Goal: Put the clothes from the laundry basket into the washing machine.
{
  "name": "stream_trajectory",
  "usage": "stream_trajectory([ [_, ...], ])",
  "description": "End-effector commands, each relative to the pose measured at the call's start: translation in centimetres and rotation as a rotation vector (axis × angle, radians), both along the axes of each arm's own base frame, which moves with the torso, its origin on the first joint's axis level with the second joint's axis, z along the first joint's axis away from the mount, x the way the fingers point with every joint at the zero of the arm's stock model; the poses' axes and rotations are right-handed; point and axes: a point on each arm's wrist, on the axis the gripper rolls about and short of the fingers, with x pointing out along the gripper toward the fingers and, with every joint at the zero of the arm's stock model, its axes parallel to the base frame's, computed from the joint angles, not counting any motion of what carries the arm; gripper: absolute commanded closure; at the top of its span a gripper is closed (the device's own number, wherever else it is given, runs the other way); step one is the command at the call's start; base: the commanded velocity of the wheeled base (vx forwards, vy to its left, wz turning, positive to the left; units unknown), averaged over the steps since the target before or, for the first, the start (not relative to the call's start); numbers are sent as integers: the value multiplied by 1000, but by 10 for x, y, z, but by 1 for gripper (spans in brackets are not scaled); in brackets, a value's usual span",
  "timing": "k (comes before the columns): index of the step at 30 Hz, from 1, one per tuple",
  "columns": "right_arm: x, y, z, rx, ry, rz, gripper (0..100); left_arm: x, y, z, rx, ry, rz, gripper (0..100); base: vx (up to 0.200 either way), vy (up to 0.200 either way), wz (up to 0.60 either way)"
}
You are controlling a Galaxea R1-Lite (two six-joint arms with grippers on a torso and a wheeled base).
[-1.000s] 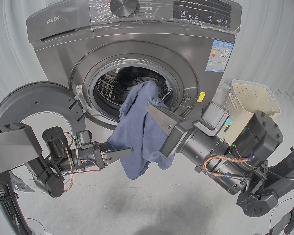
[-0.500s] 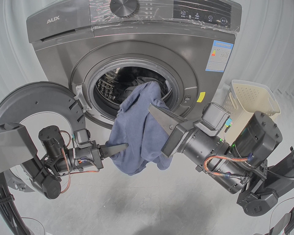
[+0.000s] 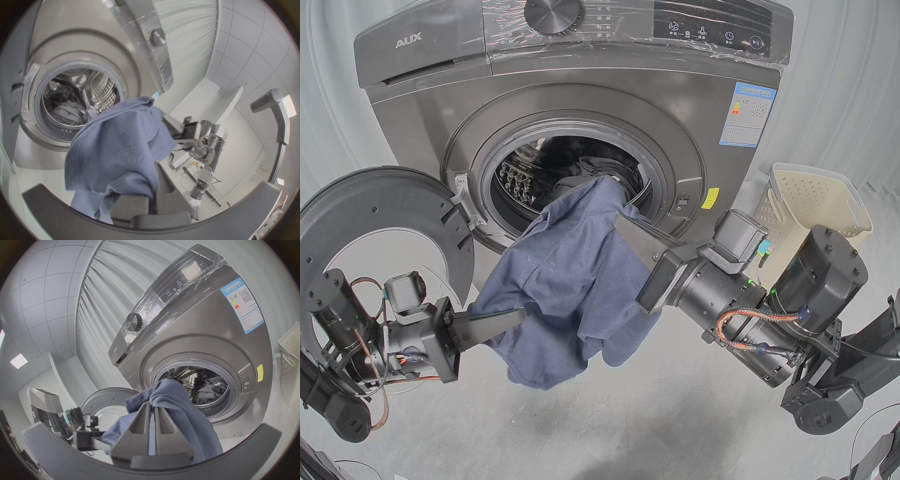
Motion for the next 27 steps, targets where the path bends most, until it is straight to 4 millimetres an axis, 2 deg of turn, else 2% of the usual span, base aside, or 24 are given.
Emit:
stream_trajectory([
  [1,2,3,-5,-18,12,1,100,-39,11,19,-30,-92,-8,100,0,0,0],
  [20,4,0,-5,-38,-13,-21,100,-41,12,24,-39,-115,-9,100,0,0,0],
  [21,5,0,-5,-37,-15,-19,0,-40,11,29,-46,-133,-13,100,0,0,0],
  [23,5,0,-6,-48,-8,-14,0,-38,10,31,-48,-144,-23,100,0,0,0],
  [27,15,5,-34,-113,46,-31,0,-34,8,35,-58,-152,-25,100,0,0,0],
])
